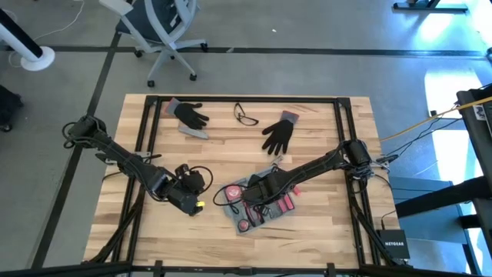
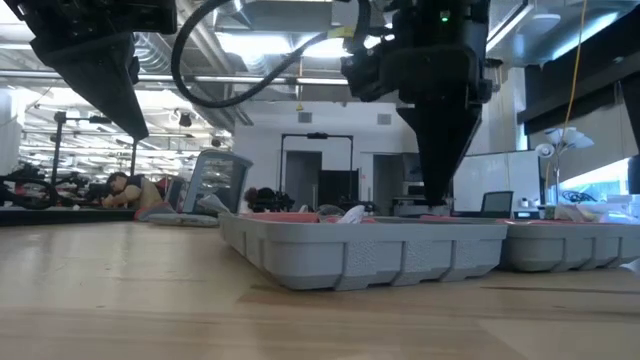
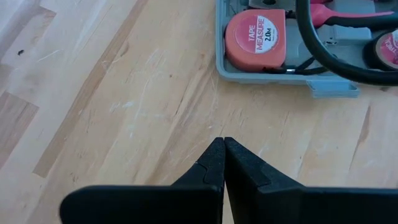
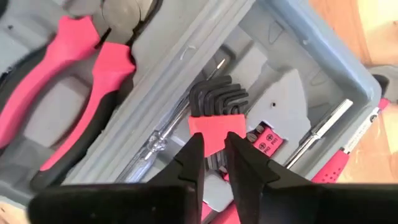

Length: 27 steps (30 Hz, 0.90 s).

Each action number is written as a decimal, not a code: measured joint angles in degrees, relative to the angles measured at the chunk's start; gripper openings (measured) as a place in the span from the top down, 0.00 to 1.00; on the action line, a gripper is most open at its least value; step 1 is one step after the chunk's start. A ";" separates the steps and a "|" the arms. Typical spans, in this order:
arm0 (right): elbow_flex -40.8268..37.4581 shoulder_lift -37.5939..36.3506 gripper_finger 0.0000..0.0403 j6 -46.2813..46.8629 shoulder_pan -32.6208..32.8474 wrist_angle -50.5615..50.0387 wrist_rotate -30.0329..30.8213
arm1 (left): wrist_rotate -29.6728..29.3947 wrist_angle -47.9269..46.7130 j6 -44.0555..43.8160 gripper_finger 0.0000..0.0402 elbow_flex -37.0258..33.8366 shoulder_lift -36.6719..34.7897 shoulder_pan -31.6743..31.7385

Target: Prefit tool cases

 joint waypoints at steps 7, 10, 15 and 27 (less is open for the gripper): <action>0.02 -0.07 0.99 -0.10 0.02 -0.56 1.13 | 0.00 0.00 -0.01 1.00 -0.01 0.00 0.00; 0.02 -0.07 0.96 -1.66 0.00 -0.54 1.17 | 0.00 0.00 -0.02 1.00 0.00 0.00 0.00; -0.79 0.22 0.78 -7.37 0.00 2.90 -0.13 | 0.19 -0.01 -0.03 1.00 0.01 0.00 0.00; -0.86 2.51 0.36 -9.11 -1.20 2.88 2.44 | 2.19 -0.07 -0.05 1.00 0.01 0.00 0.00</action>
